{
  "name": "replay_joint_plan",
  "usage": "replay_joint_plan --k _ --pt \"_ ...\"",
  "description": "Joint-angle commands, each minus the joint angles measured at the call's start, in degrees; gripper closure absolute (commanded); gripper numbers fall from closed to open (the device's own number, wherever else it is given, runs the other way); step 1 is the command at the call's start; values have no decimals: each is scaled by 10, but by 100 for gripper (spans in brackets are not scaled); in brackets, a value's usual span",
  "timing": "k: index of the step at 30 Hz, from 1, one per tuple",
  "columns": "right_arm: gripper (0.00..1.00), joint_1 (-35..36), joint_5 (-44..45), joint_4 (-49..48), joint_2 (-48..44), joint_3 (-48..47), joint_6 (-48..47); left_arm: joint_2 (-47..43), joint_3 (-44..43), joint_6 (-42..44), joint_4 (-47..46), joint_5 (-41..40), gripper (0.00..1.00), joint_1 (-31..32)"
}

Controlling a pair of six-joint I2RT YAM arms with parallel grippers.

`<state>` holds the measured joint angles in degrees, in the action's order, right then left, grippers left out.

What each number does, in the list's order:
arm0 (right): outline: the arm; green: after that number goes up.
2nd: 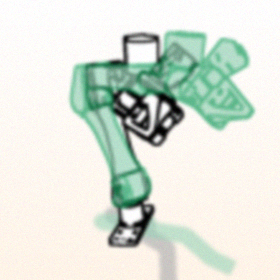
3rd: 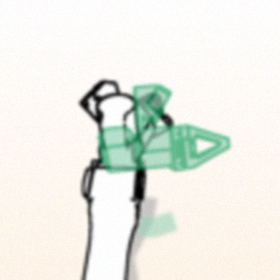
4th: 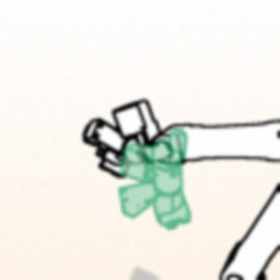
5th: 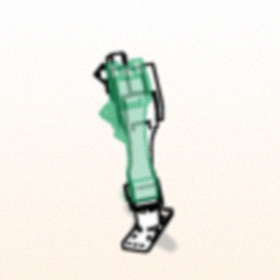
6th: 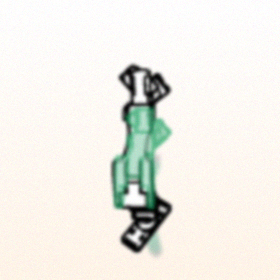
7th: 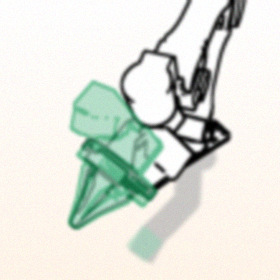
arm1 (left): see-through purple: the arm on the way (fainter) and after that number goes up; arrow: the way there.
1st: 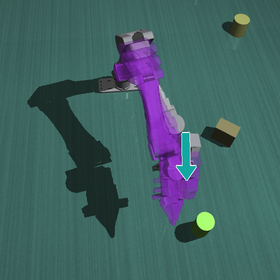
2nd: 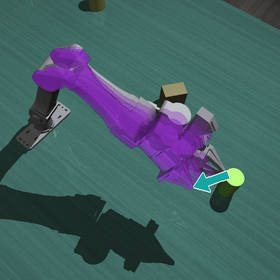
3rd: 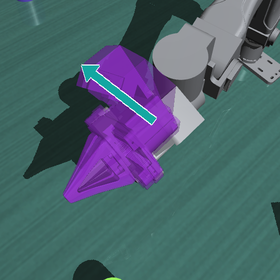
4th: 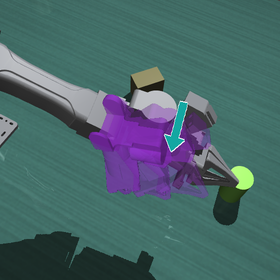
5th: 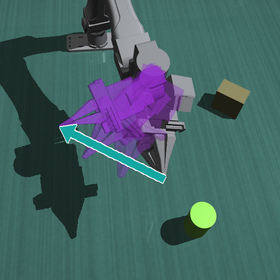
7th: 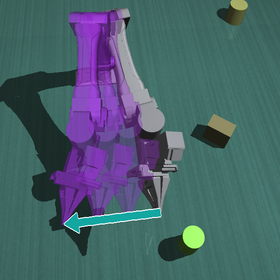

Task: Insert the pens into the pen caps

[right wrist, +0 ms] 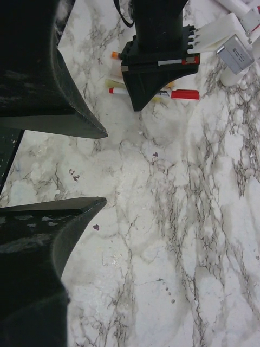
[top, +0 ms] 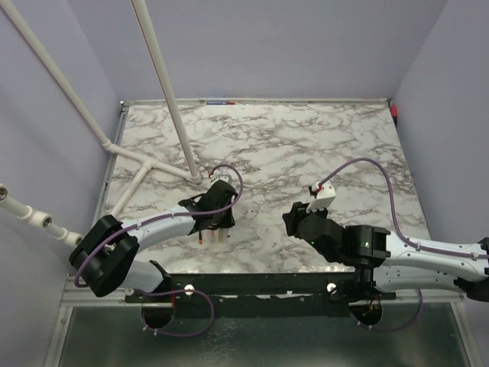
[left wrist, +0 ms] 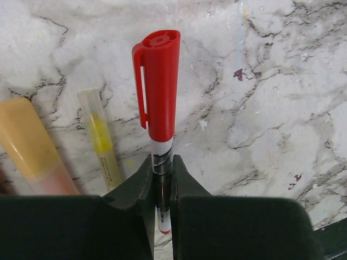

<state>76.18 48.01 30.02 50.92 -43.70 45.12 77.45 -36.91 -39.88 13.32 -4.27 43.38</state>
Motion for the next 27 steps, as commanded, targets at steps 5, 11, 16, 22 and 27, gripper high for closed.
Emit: replay_joint_plan --k 5,11,16,22,27 --pt "49 3 -12 -11 -16 23 14 2 28 -28 -11 -32 86 12" --pt "49 2 -19 -14 -16 27 17 -9 42 -38 -11 -38 78 19" --pt "49 2 -22 -16 -13 27 18 -24 51 -42 -12 -42 73 20" --pt "49 2 -28 -16 -8 23 19 -45 52 -43 -10 -44 71 20" --pt "49 3 -29 -5 -7 15 20 -76 36 -34 -10 -34 67 19"
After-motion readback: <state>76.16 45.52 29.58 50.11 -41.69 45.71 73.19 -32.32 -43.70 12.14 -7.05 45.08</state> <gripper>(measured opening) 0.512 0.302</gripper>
